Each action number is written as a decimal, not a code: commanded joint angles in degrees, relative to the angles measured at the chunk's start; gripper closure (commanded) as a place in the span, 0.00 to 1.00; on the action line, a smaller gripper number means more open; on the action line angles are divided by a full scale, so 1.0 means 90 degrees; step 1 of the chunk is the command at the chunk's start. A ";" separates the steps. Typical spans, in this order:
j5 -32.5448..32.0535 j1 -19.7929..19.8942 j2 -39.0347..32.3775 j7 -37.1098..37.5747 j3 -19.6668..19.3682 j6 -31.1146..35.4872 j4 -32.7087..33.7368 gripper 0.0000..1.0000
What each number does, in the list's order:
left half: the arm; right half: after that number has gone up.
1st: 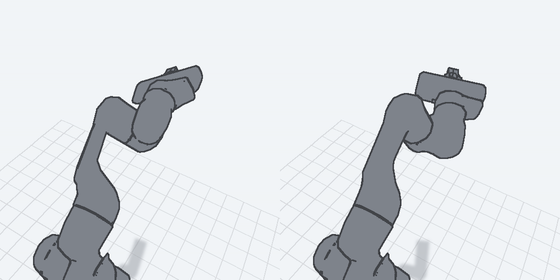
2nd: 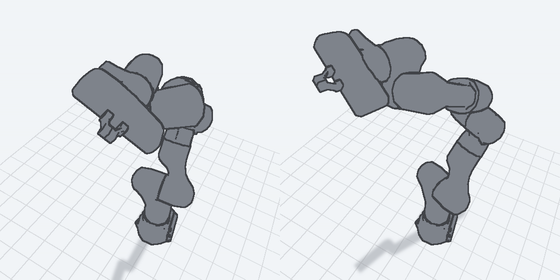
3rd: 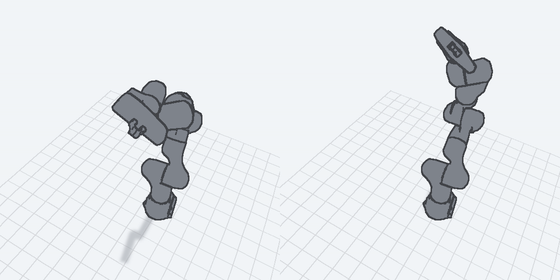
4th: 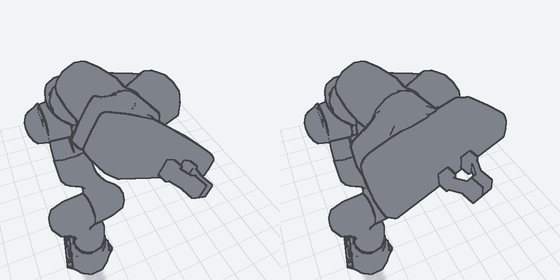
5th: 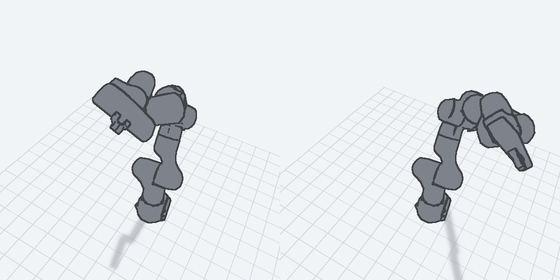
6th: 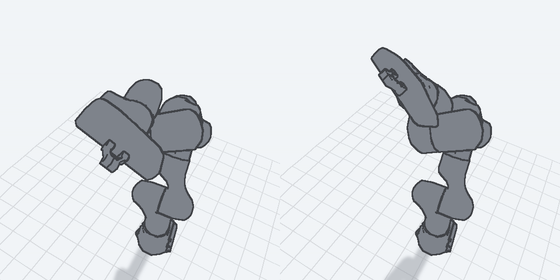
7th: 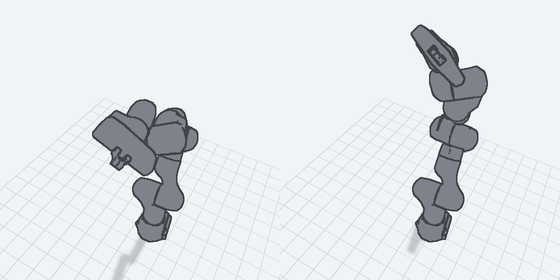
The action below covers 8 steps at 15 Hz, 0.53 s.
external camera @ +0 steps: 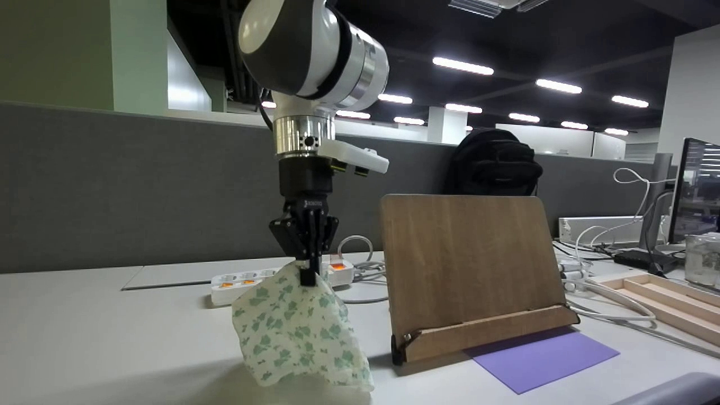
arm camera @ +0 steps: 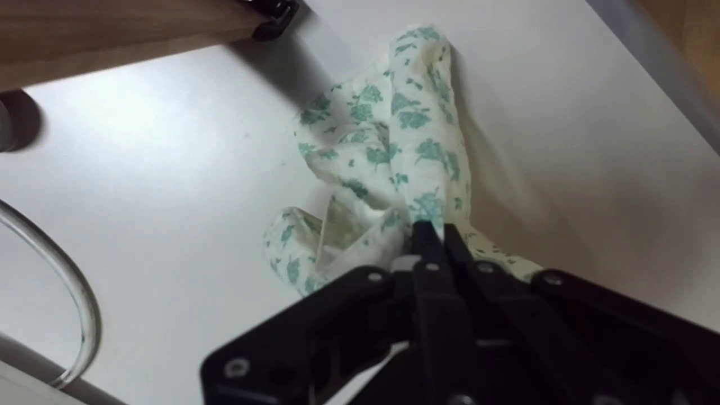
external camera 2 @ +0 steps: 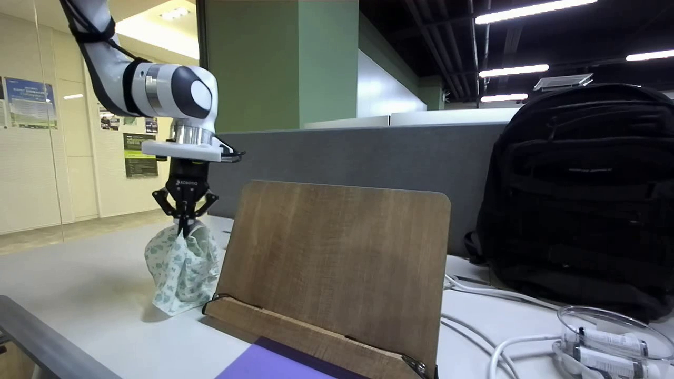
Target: Put the cloth on the table
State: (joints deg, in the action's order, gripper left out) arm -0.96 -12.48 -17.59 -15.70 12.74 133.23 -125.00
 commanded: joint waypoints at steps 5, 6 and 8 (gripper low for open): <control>-0.0730 -0.0230 -0.0091 0.0854 -0.0085 0.0173 0.0080 0.44; -0.0849 -0.0244 -0.0004 0.0938 -0.0118 0.0143 0.0049 0.38; -0.1019 -0.0242 0.0154 0.1130 -0.0184 0.0096 0.0003 0.23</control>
State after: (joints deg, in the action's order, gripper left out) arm -7.44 -13.84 -18.71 -10.00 12.37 135.36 -124.89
